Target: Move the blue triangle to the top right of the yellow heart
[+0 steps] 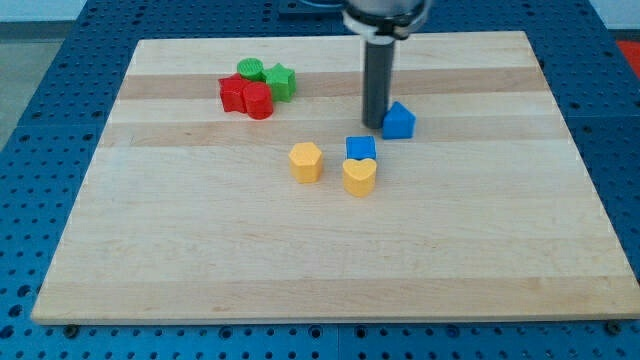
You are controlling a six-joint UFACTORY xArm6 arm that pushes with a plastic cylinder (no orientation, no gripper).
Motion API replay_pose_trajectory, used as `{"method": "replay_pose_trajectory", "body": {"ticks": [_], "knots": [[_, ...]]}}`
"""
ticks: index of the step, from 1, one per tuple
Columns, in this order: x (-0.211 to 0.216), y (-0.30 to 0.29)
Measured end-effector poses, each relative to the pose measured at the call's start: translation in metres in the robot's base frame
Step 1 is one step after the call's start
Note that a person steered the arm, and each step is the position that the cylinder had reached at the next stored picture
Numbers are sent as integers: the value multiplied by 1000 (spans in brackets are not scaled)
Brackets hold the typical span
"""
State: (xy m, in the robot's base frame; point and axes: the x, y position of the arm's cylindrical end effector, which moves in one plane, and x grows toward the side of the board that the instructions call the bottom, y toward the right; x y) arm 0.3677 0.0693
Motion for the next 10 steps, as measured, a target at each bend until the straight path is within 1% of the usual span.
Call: {"method": "replay_pose_trajectory", "body": {"ticks": [1,2,3,4,5,6,9,10], "knots": [[2,32],[8,46],[-9,49],[-28,83],[-14,94],[18,91],[64,80],[44,91]]}}
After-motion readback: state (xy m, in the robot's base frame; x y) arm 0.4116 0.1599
